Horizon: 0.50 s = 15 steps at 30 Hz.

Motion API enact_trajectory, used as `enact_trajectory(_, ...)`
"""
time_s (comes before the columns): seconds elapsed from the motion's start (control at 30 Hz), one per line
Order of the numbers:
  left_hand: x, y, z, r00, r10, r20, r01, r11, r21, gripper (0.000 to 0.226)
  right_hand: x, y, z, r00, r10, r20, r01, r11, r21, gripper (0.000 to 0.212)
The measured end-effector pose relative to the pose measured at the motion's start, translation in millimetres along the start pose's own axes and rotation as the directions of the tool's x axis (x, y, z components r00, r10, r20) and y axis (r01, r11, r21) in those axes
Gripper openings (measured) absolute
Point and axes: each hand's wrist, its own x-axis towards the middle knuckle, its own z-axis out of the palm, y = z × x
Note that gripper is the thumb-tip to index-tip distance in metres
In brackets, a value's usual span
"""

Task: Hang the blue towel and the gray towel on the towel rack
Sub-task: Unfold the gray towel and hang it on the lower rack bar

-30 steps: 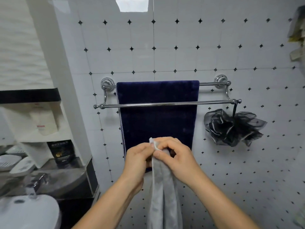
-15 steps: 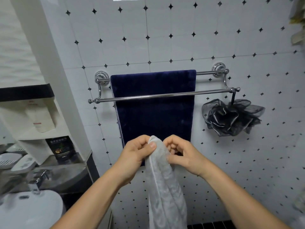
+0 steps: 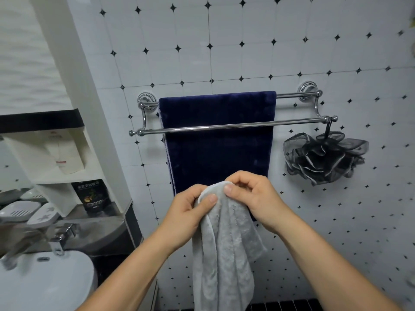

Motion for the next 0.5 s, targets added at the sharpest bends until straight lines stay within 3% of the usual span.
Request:
enact_trajectory(0.13, 2.4, 0.9, -7.7, 0.994, 0.002, -0.109, -0.009, 0.998, -0.061, 0.016, 0.4, 5.1, 6.1, 0.997, 0.068, 0.047, -0.063, 0.993, -0.103, 0.01)
enact_trajectory(0.23, 5.7, 6.4, -16.0, 0.989, -0.027, -0.148, 0.006, 0.99, -0.141, 0.024, -8.5, 24.0, 6.8, 0.943, 0.252, 0.219, -0.202, 0.953, -0.226, 0.019)
enact_trajectory(0.3, 10.3, 13.8, -25.3, 0.984, -0.026, -0.178, -0.01, 0.98, -0.199, 0.02, -19.5, 46.1, 2.4, 0.864, 0.418, 0.279, -0.285, 0.864, -0.415, 0.026)
enact_trajectory(0.4, 18.1, 22.4, -50.5, 0.966, -0.01, -0.26, -0.05, 0.973, -0.225, 0.016, -37.4, 83.3, -16.6, 0.784, 0.587, 0.203, -0.277, 0.623, -0.732, 0.029)
enact_trajectory(0.5, 22.1, 15.3, -73.7, 0.948, 0.011, -0.318, -0.051, 0.992, -0.116, 0.021, -44.6, 93.8, -41.8, 0.798, 0.601, 0.05, -0.333, 0.509, -0.794, 0.015)
